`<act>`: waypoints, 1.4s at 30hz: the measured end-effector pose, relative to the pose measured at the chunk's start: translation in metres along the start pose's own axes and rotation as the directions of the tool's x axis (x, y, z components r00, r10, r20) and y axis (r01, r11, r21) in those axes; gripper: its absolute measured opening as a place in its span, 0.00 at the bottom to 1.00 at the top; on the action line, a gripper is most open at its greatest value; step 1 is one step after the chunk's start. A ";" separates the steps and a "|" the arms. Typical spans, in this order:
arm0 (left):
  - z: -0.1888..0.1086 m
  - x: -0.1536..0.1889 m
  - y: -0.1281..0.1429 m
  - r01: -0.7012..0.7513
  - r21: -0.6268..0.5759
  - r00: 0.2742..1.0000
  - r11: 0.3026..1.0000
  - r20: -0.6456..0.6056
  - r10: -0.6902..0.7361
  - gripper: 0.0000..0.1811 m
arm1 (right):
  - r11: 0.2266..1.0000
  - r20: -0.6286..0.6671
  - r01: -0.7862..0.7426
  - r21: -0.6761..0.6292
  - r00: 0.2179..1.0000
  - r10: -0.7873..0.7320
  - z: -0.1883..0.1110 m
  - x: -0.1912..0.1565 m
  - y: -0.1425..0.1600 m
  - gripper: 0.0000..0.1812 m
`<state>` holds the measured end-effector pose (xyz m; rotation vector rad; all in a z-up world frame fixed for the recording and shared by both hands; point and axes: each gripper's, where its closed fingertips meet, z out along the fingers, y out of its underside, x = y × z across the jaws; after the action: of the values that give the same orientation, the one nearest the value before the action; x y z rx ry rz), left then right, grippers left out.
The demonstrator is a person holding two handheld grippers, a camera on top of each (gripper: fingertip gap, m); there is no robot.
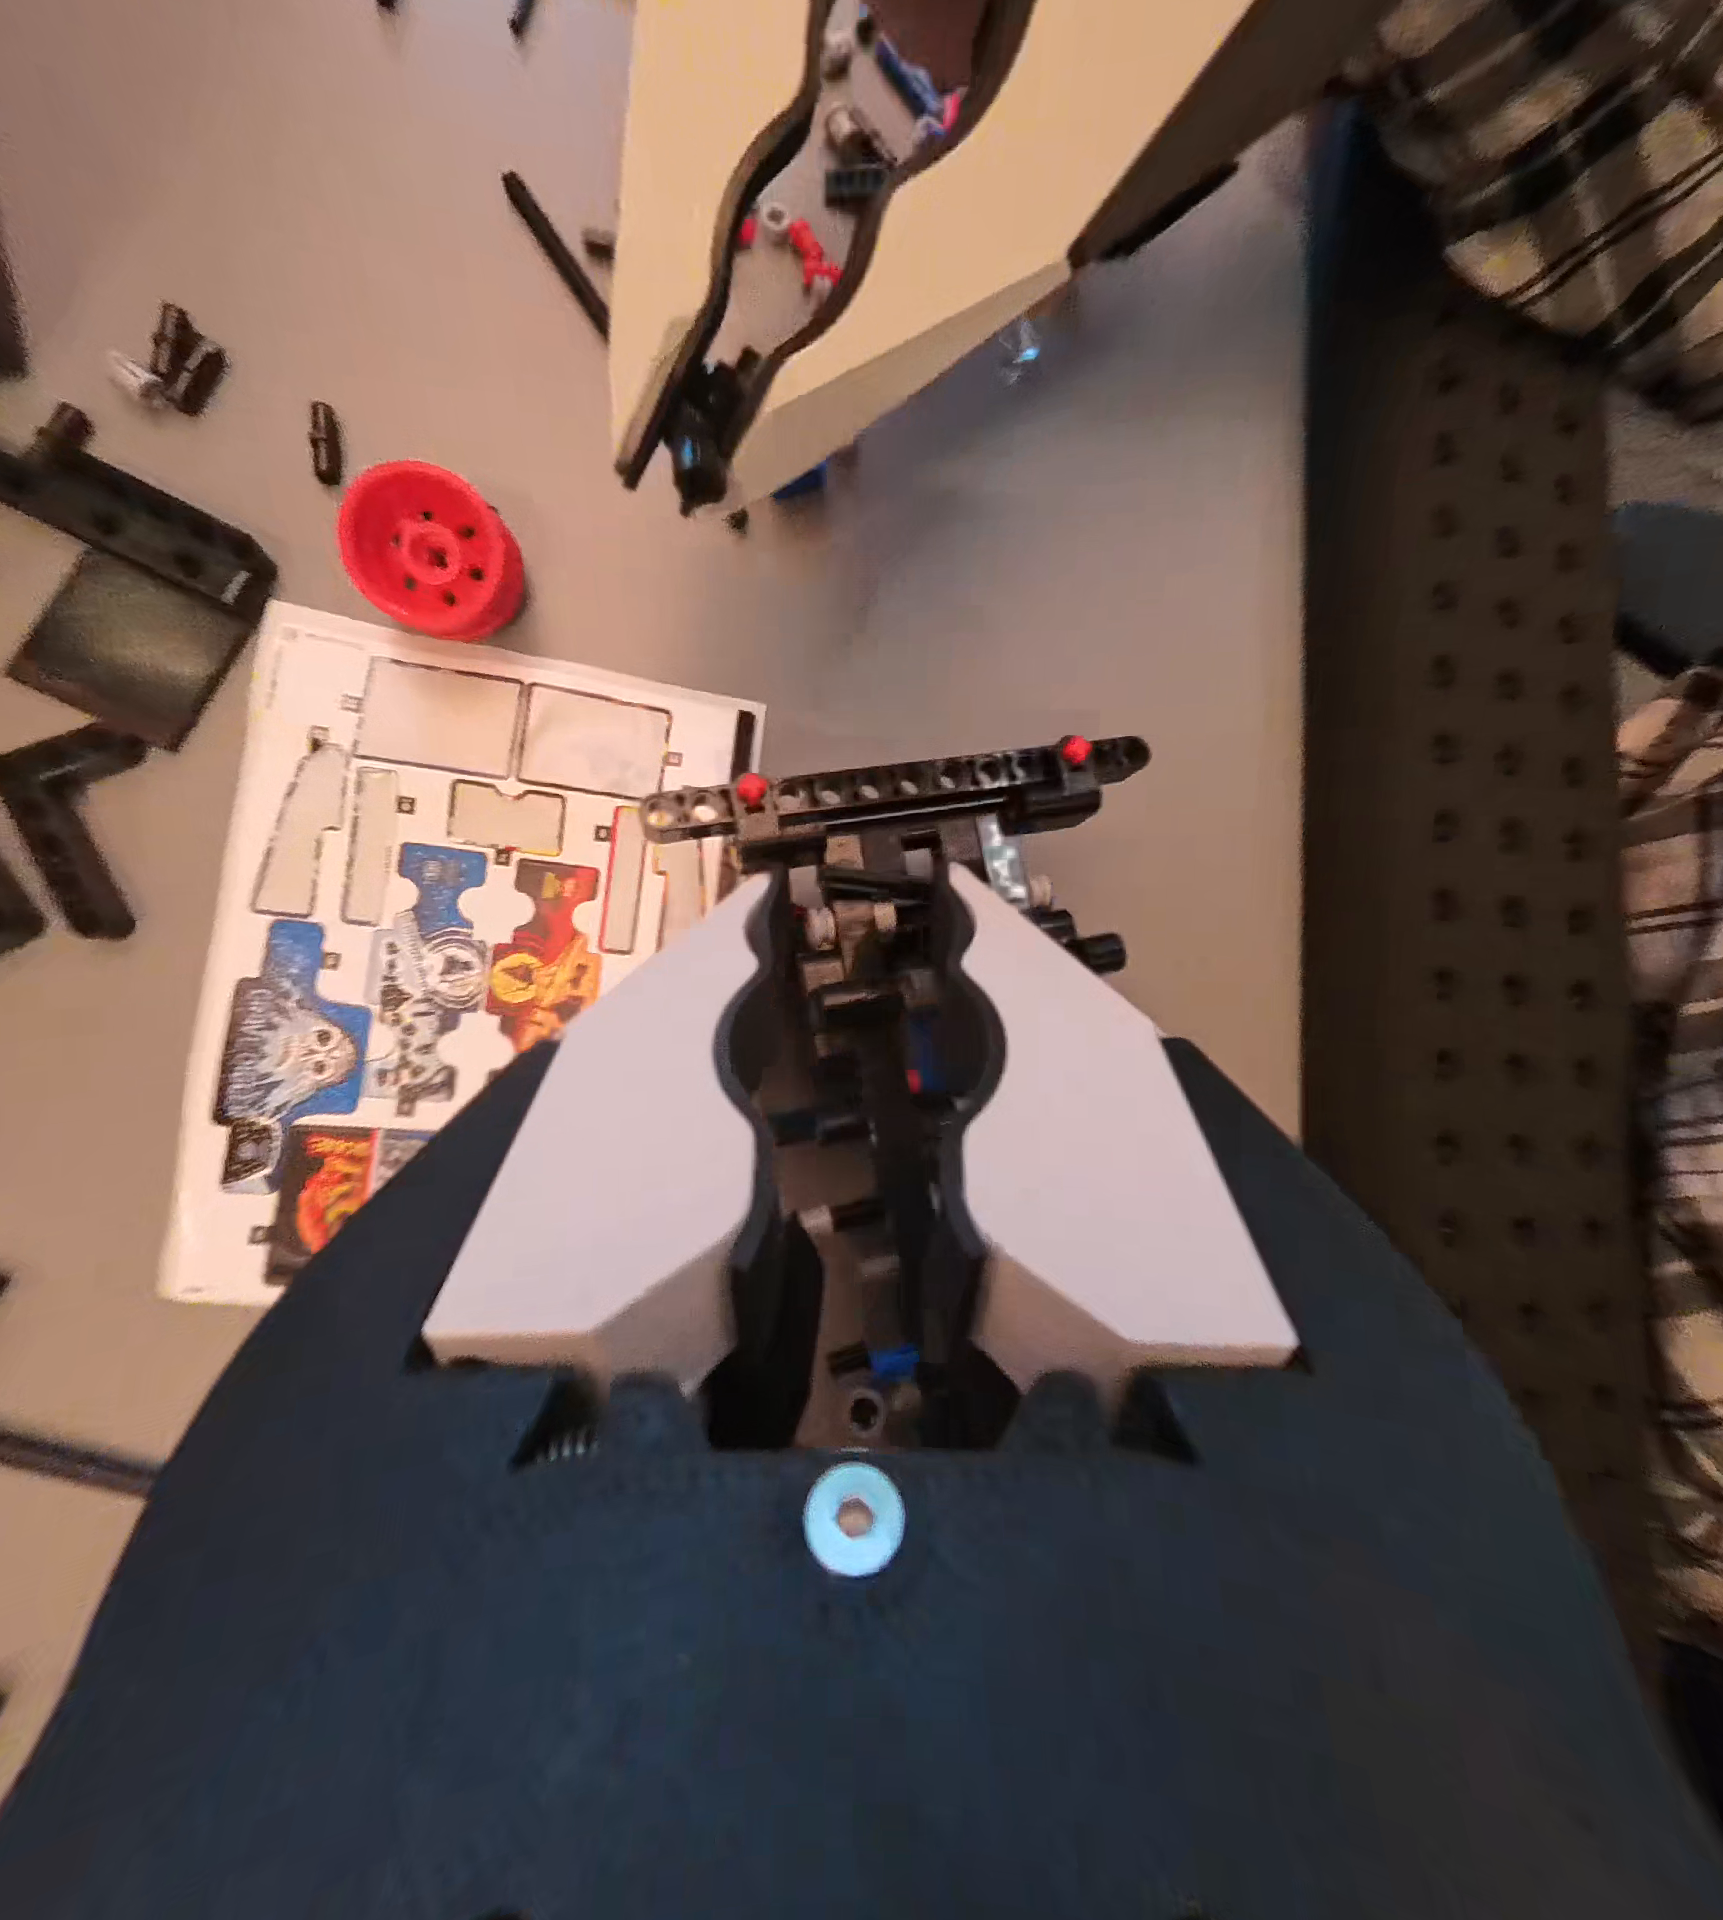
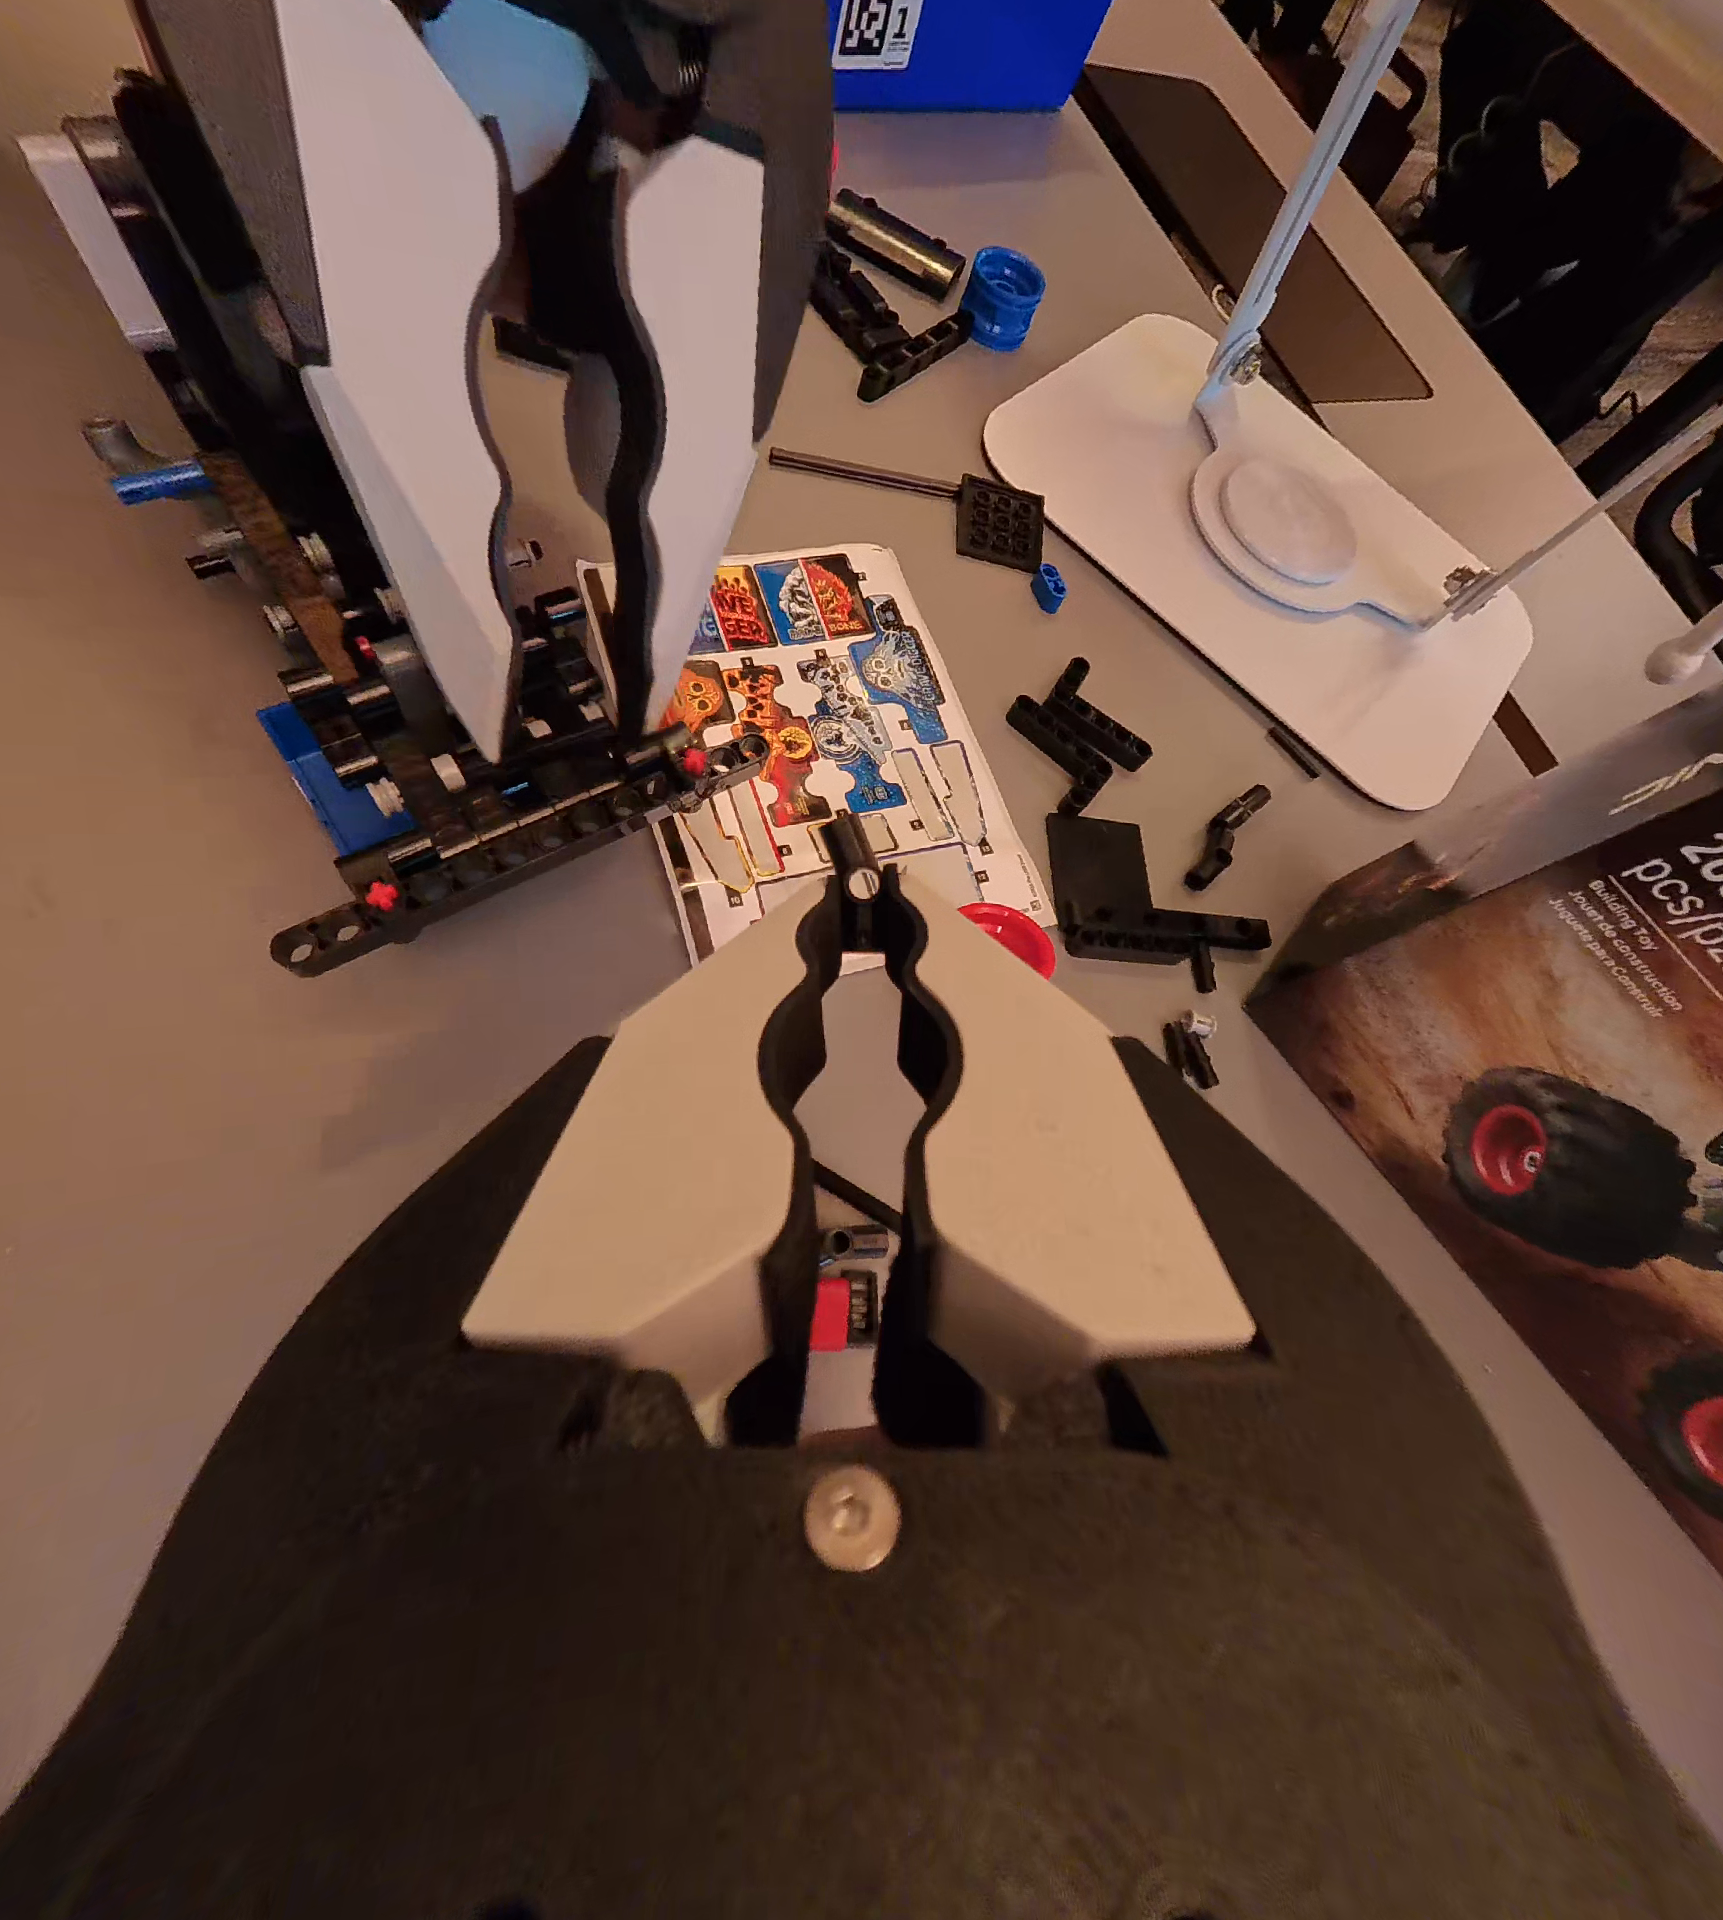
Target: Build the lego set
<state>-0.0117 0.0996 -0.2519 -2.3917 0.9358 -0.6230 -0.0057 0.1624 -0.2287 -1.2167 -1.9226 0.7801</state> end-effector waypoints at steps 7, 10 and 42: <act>0.000 0.001 -0.005 0.056 0.071 0.997 0.996 -0.059 -0.052 0.07 | 1.000 0.005 -0.001 0.002 1.000 0.001 -0.001 0.000 0.001 0.03; -0.006 -0.003 -0.010 0.083 0.138 0.996 0.987 -0.055 -0.076 0.04 | 1.000 0.006 -0.003 0.000 1.000 0.003 0.000 0.000 0.001 0.03; -0.119 0.013 -0.072 -0.130 0.807 0.986 0.576 0.164 -0.008 0.01 | 0.783 0.397 -0.486 0.389 0.855 0.334 -0.009 -0.030 -0.099 0.03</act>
<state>-0.0355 0.1035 -0.1145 -1.5140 0.4768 -0.6473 -0.0370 0.0991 -0.1531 -1.2633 -1.5430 1.6643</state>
